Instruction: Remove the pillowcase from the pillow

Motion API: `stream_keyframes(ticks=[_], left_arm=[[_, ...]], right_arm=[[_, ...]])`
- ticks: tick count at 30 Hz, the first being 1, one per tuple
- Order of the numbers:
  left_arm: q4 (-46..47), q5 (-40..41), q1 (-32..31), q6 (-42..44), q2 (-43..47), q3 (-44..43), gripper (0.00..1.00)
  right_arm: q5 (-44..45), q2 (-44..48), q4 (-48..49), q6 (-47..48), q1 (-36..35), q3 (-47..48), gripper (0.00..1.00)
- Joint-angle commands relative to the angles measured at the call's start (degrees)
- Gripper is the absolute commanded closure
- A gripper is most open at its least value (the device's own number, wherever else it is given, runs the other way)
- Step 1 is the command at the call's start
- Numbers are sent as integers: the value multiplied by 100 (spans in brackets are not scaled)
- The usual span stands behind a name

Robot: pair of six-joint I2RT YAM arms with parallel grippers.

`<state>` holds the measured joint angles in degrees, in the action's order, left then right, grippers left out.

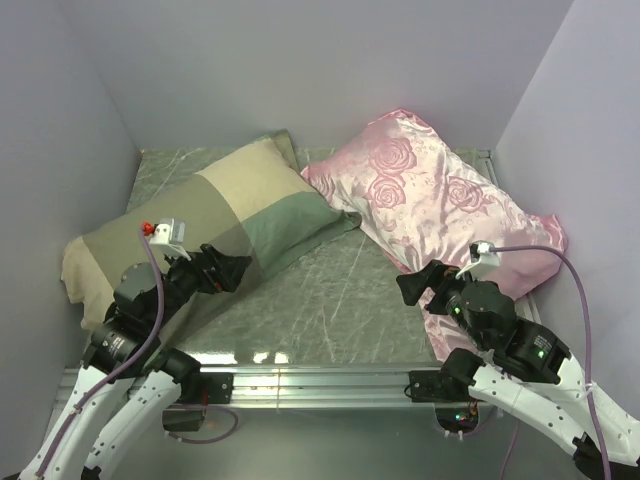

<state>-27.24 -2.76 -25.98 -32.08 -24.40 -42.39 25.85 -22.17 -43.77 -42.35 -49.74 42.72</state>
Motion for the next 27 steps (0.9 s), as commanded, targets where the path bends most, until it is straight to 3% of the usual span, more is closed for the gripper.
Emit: stream_keyframes(ticks=[1, 15, 20, 23, 27], left_arm=[[193, 21, -13, 105, 67, -32, 1], [176, 268, -13, 17, 252, 29, 1], [149, 470, -13, -35, 313, 73, 1], [88, 627, -13, -88, 208, 38, 1], [-44, 953, -13, -211, -37, -6, 1]], right_arm=[[131, 55, 88, -45, -28, -27, 0], [17, -15, 263, -11, -27, -71, 0], [-88, -243, 851, 86, -36, -106, 0], [-220, -699, 1545, 261, -28, -45, 0], [-597, -2259, 2442, 473, 34, 420, 0]])
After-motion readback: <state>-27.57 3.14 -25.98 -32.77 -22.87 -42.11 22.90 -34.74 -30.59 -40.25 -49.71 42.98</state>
